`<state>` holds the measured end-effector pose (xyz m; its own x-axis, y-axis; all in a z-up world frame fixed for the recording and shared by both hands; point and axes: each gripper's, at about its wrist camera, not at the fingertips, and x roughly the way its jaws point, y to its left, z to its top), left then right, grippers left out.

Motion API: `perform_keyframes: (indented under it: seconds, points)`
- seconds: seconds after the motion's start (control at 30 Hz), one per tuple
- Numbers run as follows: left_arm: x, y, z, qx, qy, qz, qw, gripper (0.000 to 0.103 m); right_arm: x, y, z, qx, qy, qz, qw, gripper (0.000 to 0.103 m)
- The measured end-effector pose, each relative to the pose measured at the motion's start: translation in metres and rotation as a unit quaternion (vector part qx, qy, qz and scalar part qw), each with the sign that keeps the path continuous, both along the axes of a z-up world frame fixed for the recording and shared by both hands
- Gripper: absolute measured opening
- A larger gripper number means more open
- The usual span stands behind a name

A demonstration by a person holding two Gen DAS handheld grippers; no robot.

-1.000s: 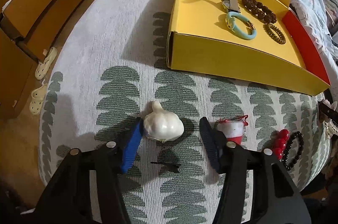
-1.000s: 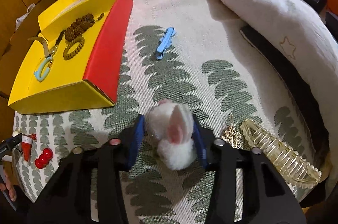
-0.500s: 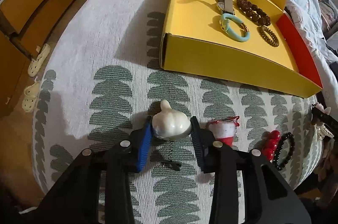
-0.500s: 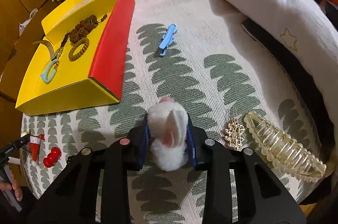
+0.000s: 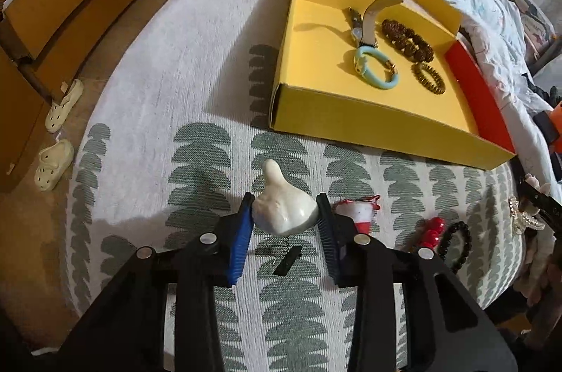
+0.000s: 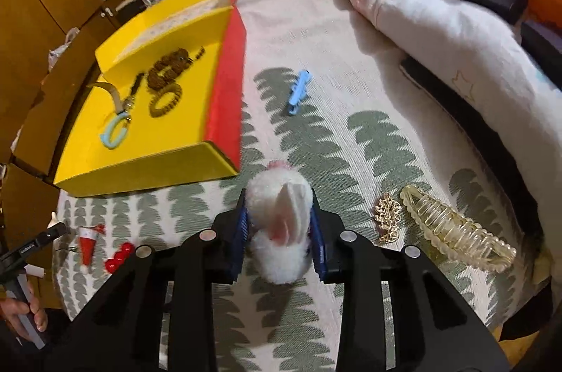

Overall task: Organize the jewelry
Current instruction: 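Grasp the white garlic charm with the left tool while the right tool grasps the white bunny plush, then carry the garlic charm and bunny plush into the yellow box and open both tools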

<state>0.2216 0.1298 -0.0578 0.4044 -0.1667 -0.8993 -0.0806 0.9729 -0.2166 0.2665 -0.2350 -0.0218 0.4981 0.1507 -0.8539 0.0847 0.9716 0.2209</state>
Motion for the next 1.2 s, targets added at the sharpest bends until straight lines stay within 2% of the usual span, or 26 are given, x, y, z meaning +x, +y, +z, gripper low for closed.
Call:
perform_keyframes:
  seconds: [0.3, 0.47, 0.63, 0.83, 1.03, 1.13, 1.2]
  points:
    - [-0.007, 0.001, 0.025, -0.014, -0.027, -0.006, 0.9995, 0.036, -0.005, 0.018, 0.037, 0.028, -0.044, 0.024, 0.998, 0.031]
    - [-0.001, -0.012, 0.049, -0.016, -0.053, -0.022, 0.9982, 0.036, 0.009, 0.048, 0.054, 0.038, -0.065, 0.054, 0.996, 0.031]
    - [0.017, -0.031, 0.067, -0.013, -0.057, -0.043, 0.9973, 0.036, 0.036, 0.087, 0.064, 0.049, -0.067, 0.098, 0.992, 0.031]
    - [0.058, -0.053, 0.074, -0.002, -0.053, -0.065, 0.9965, 0.036, 0.082, 0.12, 0.053, 0.045, -0.043, 0.122, 0.991, 0.031]
    - [0.1, -0.081, 0.058, -0.005, -0.021, -0.093, 0.9954, 0.036, 0.115, 0.132, 0.024, 0.044, -0.013, 0.133, 0.99, 0.031]
    - [0.116, -0.092, 0.047, -0.024, -0.003, -0.105, 0.9942, 0.036, 0.126, 0.133, 0.011, 0.049, 0.002, 0.132, 0.99, 0.031]
    - [0.124, -0.103, 0.038, -0.022, 0.006, -0.113, 0.9933, 0.036, 0.13, 0.133, 0.006, 0.05, 0.006, 0.132, 0.99, 0.031]
